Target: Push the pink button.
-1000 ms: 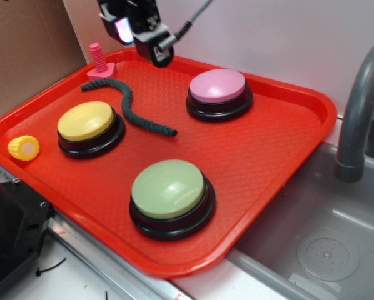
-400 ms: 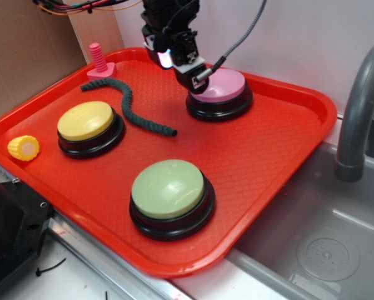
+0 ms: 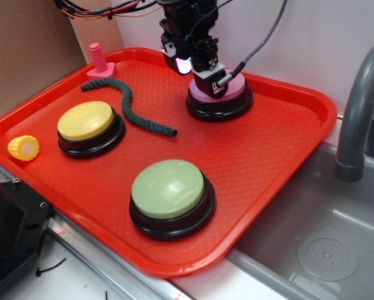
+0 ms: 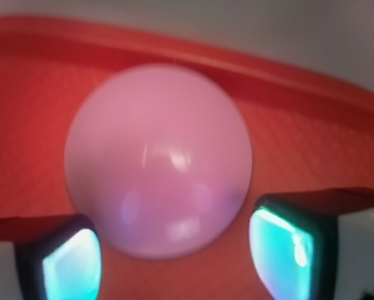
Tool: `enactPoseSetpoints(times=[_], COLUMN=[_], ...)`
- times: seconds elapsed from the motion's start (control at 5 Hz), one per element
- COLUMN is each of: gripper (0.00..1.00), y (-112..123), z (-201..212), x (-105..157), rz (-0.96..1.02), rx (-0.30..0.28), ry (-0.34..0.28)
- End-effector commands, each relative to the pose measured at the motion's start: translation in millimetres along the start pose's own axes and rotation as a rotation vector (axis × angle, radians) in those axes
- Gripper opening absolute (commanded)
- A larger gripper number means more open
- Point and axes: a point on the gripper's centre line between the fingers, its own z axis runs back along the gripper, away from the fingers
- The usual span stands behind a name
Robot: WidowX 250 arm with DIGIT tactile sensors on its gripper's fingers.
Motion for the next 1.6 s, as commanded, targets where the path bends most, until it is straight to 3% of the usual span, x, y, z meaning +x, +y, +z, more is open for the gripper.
enactPoseSetpoints(times=[0.0, 0.4, 0.6, 0.8, 1.0, 1.4], gripper=[1.00, 1.00, 1.00, 1.00, 1.00, 1.00], y=[-6, -13, -15, -13, -11, -7], z=[-4, -2, 26, 34, 42, 54], x=[9, 2, 1, -4, -14, -28], rz=[-0.018, -0.067, -0.083, -0.031, -0.017, 0.029], rx=[0.011, 0.008, 0.052, 0.056, 0.034, 0.076], ry=[0.033, 0.055, 0.023, 0.032, -0.002, 0.016])
